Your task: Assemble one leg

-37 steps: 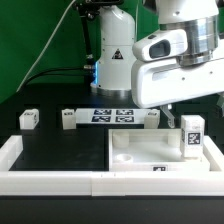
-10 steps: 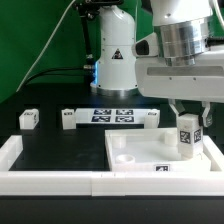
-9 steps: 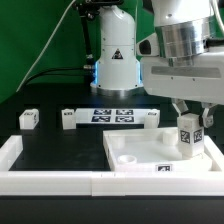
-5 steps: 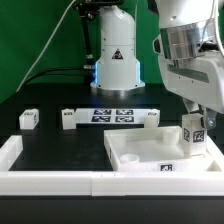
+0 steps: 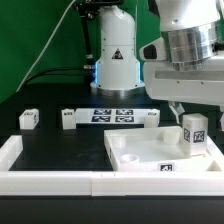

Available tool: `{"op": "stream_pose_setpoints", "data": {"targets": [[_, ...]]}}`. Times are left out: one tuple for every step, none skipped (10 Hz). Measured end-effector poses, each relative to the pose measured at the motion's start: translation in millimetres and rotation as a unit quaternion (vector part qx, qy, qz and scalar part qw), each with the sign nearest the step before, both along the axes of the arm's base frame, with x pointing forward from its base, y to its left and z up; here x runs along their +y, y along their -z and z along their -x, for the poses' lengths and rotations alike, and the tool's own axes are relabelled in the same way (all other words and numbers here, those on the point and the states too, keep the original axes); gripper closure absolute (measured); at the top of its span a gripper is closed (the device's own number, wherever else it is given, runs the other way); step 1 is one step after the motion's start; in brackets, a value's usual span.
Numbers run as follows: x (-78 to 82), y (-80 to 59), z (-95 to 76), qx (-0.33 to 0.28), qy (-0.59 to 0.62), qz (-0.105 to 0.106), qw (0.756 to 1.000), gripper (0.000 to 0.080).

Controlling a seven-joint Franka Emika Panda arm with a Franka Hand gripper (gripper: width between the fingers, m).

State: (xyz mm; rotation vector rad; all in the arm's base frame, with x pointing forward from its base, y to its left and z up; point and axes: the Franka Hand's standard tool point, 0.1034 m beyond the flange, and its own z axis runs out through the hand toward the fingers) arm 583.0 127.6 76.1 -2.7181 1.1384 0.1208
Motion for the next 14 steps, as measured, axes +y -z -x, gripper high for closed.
{"op": "stream_pose_setpoints", "data": {"targets": [[-1.5,1.8,-0.3,-0.017,-0.089,0.006,0.996,0.0152],[-3.3,4.1,0.2,-0.03,-0.161,0.01,0.986,0.0152],[-6.1,5.5,0.0,-0.042,-0.215,0.011,0.976,0.0152],[-7.8,5.8,-1.5,-0.055,-0.251,0.015,0.966,0.015],[-7.2,5.5,-2.8,-0.07,-0.321,0.025,0.944,0.015],[-3.3,3.5,-5.8,-0.084,-0.38,0.041,0.92,0.015],[1.7,2.9,-6.1,-0.091,-0.431,0.055,0.896,0.015],[1.6,3.2,-6.2,-0.094,-0.492,0.064,0.863,0.015],[0.7,4.4,-6.1,-0.094,-0.514,0.065,0.85,0.015],[0.8,4.6,-6.0,-0.094,-0.512,0.064,0.852,0.015],[0.7,4.9,-5.9,-0.094,-0.512,0.064,0.851,0.015],[0.6,5.0,-5.8,-0.094,-0.512,0.064,0.851,0.0246],[0.6,5.1,-5.8,-0.094,-0.512,0.064,0.851,0.0246],[-0.6,5.1,-6.2,-0.094,-0.512,0.065,0.852,0.043]]}}
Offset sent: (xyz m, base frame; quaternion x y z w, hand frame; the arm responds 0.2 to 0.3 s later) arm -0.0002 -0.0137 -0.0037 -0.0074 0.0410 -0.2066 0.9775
